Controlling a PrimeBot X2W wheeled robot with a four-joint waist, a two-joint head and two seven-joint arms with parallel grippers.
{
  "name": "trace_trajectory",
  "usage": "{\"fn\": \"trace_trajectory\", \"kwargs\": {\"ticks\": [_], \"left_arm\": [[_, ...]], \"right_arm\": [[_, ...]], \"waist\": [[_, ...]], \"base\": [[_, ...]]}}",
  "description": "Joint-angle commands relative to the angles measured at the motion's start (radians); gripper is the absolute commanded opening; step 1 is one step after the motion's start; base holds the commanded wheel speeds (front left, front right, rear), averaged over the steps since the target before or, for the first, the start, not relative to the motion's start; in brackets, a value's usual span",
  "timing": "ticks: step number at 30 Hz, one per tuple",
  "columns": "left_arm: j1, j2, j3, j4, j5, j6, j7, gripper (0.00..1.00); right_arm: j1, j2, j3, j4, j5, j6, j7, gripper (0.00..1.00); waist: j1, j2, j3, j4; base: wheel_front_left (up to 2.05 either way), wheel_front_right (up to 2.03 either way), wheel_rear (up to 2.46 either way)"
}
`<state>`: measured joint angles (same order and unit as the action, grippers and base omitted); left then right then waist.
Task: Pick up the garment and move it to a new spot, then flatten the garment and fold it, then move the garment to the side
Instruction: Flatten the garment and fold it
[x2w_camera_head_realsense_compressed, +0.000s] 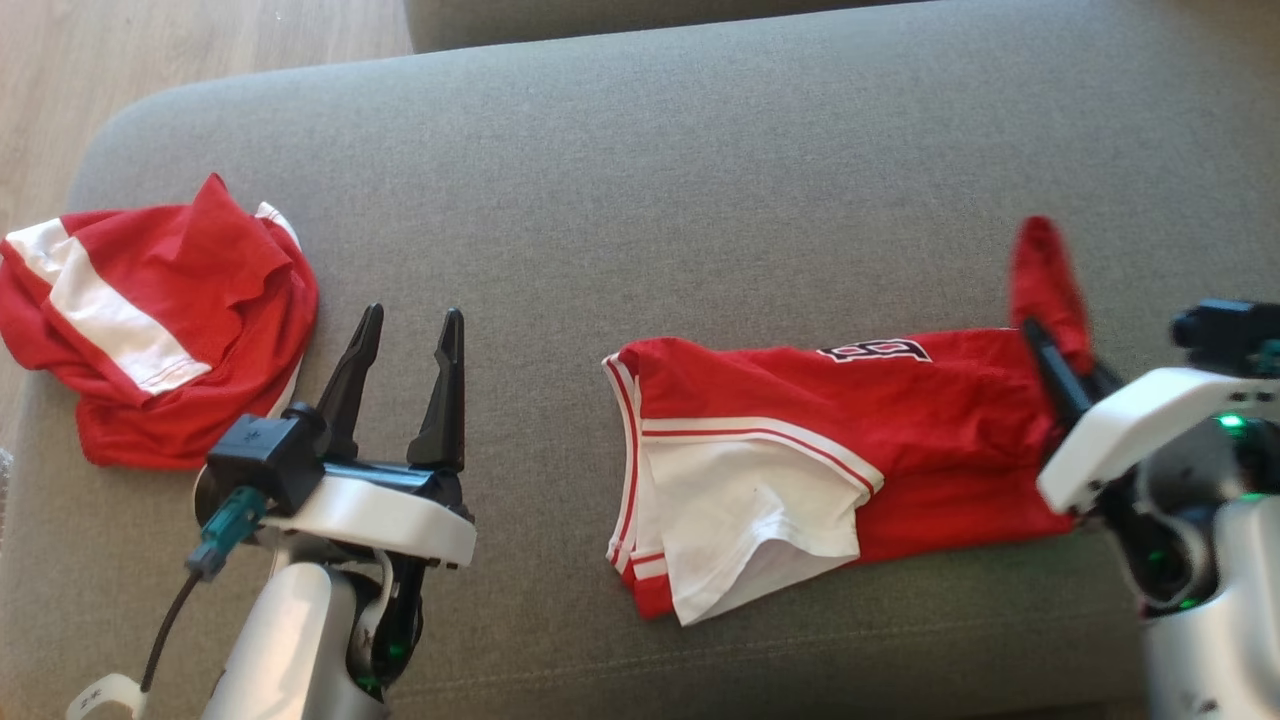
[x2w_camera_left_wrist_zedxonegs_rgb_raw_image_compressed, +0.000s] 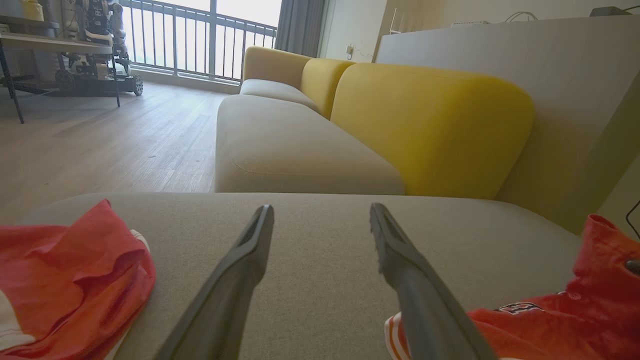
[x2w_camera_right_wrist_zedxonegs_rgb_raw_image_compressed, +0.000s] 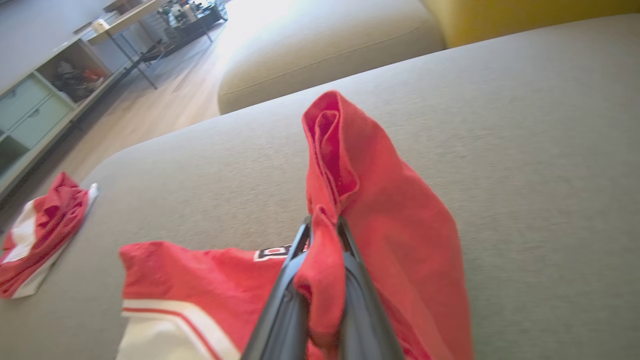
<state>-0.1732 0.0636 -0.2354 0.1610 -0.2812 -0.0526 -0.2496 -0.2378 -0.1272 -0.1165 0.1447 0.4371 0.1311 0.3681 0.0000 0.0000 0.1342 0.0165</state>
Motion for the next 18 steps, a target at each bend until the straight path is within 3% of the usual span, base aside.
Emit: {"fn": "trace_trajectory", "kwargs": {"ticks": [1, 7, 18], "left_arm": [[-0.024, 0.003, 0.043, -0.033, 0.015, -0.001, -0.012, 1.0], [-0.025, -0.002, 0.046, -0.027, 0.016, -0.006, -0.012, 1.0], [-0.017, -0.009, 0.038, 0.004, 0.005, -0.01, -0.012, 1.0]], "right_arm": [[0.0, 0.017, 0.043, -0.095, 0.02, 0.0, 0.04, 0.0], [0.04, 0.068, 0.124, -0.23, 0.08, 0.0, 0.104, 0.0], [0.07, 0.077, 0.336, -0.205, 0.196, 0.0, 0.049, 0.0]], "waist": [[0.0, 0.0, -0.001, 0.002], [0.0, 0.0, -0.002, 0.016], [0.0, 0.0, -0.009, 0.047]], "base": [[0.0, 0.0, 0.0], [0.0, 0.0, 0.0], [0.0, 0.0, 0.0]]}}
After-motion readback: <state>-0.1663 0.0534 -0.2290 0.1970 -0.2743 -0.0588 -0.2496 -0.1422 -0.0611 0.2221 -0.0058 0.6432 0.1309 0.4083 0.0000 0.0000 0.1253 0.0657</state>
